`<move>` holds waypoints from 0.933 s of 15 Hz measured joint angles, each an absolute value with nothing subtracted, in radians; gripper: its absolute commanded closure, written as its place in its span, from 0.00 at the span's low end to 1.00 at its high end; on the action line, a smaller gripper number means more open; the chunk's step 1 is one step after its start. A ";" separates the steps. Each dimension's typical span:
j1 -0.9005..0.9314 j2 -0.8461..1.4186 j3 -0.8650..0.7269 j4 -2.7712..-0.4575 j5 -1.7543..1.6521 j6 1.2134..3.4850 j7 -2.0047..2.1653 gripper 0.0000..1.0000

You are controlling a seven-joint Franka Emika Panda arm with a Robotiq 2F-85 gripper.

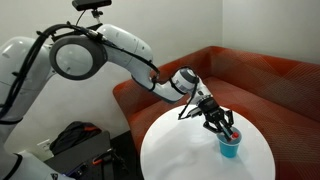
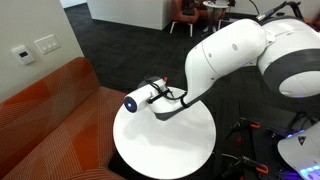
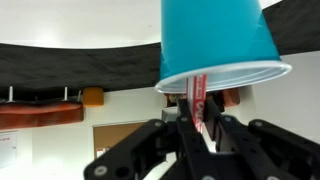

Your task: Put the red marker in the light blue cup

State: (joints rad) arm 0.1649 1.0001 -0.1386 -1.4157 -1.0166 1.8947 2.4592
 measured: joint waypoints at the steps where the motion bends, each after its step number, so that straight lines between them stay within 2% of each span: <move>1: 0.165 1.003 -0.139 -1.411 -1.016 1.895 2.459 0.60; 2: 0.165 1.006 -0.139 -1.408 -1.016 1.895 2.459 0.60; 3: 0.165 1.007 -0.139 -1.405 -1.016 1.895 2.459 0.55; 5: 0.165 1.008 -0.139 -1.400 -1.015 1.895 2.459 0.35; 11: 0.165 1.004 -0.139 -1.375 -1.015 1.895 2.460 0.00; 14: 0.165 0.990 -0.139 -1.372 -1.015 1.895 2.462 0.00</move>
State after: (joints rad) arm 0.1651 0.9905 -0.1386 -1.3724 -1.0153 1.8947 2.4615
